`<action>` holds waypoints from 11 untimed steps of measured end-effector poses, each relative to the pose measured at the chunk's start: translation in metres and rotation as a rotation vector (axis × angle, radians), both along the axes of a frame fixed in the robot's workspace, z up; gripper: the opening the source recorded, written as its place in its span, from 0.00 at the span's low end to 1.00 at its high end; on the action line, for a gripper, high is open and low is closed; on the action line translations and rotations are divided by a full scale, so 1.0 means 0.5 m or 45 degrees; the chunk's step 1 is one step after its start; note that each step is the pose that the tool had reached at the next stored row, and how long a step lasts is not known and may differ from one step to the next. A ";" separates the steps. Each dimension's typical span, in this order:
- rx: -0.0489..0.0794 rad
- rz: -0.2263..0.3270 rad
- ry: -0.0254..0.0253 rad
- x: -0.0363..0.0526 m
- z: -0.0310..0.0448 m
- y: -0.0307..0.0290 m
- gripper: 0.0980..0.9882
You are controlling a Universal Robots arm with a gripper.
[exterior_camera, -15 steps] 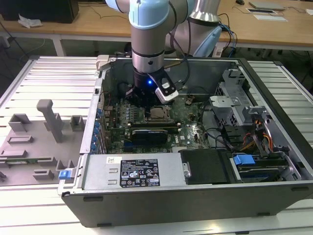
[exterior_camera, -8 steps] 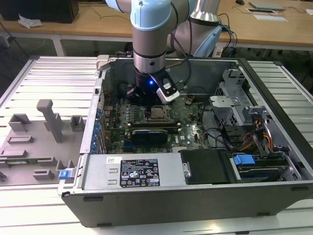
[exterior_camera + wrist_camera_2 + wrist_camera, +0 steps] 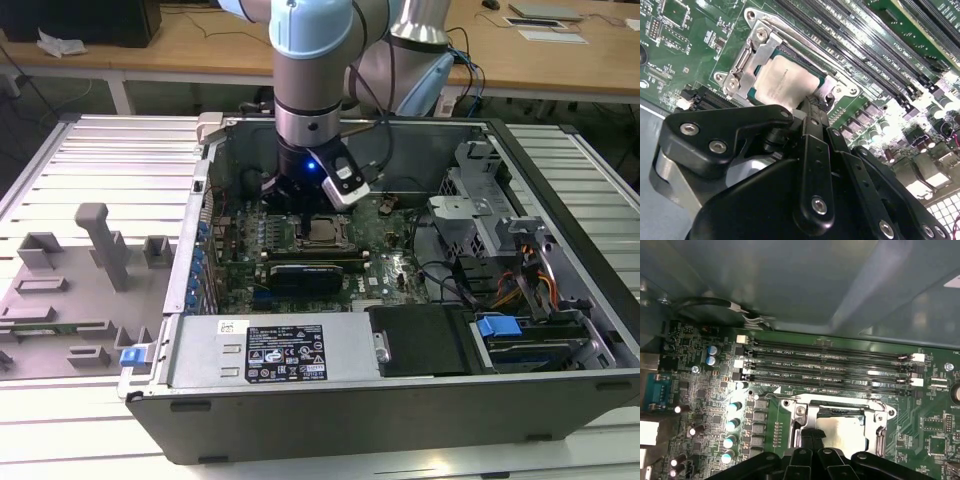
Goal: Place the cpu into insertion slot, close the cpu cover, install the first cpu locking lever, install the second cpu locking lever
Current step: 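Close the cpu cover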
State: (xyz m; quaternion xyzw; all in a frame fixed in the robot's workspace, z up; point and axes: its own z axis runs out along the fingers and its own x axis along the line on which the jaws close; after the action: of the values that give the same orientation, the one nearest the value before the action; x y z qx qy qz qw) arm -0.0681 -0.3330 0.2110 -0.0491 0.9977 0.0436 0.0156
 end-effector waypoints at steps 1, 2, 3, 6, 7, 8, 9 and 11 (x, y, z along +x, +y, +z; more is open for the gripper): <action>0.000 0.000 0.0003 0.002 0.000 -0.004 0.01; 0.000 0.000 0.0003 0.002 0.000 -0.007 0.01; 0.000 0.000 0.0004 0.003 0.000 -0.010 0.01; 0.000 0.000 0.0003 0.004 0.000 -0.019 0.01; 0.000 0.000 0.0003 0.006 -0.002 -0.019 0.01; 0.000 0.000 0.0004 0.008 -0.004 -0.020 0.01; 0.000 0.000 0.0005 0.009 -0.006 -0.020 0.01; 0.000 0.000 0.0006 0.010 -0.010 -0.020 0.01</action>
State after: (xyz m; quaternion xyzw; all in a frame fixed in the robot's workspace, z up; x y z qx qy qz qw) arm -0.0633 -0.3429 0.2062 -0.0490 0.9977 0.0435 0.0154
